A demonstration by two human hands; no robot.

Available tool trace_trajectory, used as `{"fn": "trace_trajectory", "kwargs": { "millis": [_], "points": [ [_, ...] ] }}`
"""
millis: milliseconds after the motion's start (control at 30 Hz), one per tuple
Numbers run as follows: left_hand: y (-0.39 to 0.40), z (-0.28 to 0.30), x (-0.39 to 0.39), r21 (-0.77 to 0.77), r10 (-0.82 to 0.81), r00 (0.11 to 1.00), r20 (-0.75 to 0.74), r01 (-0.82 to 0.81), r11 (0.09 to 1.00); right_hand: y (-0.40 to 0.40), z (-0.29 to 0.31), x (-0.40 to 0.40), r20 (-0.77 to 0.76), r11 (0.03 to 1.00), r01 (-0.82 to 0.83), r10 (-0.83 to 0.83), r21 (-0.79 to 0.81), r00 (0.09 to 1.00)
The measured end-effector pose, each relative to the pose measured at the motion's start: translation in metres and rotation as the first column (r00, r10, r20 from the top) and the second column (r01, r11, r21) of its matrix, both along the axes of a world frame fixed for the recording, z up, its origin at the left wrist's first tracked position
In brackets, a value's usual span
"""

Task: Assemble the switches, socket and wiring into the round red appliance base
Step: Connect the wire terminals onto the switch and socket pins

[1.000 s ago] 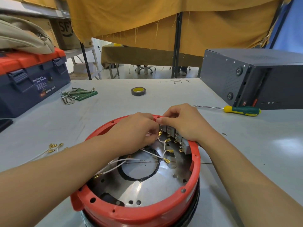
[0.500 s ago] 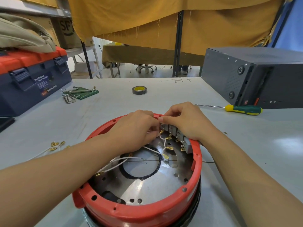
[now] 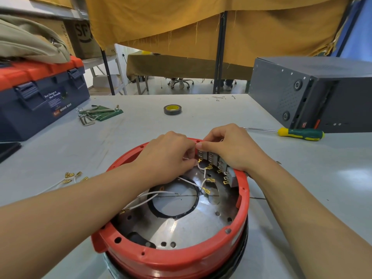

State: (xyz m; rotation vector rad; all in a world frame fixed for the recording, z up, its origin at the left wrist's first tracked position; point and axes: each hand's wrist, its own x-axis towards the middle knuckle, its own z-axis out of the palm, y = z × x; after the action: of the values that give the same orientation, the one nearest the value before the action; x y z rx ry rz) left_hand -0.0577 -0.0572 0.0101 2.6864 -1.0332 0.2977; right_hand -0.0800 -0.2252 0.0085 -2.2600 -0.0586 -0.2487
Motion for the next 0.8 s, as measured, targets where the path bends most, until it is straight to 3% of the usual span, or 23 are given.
{"fn": "trace_trajectory", "kwargs": {
  "millis": [600, 800],
  "points": [
    [-0.0010, 0.0028, -0.0021, 0.026, -0.030, 0.998, 0.059, 0.028, 0.999, -0.0002, -0.0006, -0.0006, -0.016, 1.000, 0.017, -0.017, 0.008, 1.000],
    [-0.0021, 0.0061, -0.0008, -0.006, -0.061, 0.998, -0.029, 0.061, 0.998, -0.0020, -0.0008, -0.0020, -0.020, 1.000, 0.001, -0.001, 0.017, 1.000]
  ]
}}
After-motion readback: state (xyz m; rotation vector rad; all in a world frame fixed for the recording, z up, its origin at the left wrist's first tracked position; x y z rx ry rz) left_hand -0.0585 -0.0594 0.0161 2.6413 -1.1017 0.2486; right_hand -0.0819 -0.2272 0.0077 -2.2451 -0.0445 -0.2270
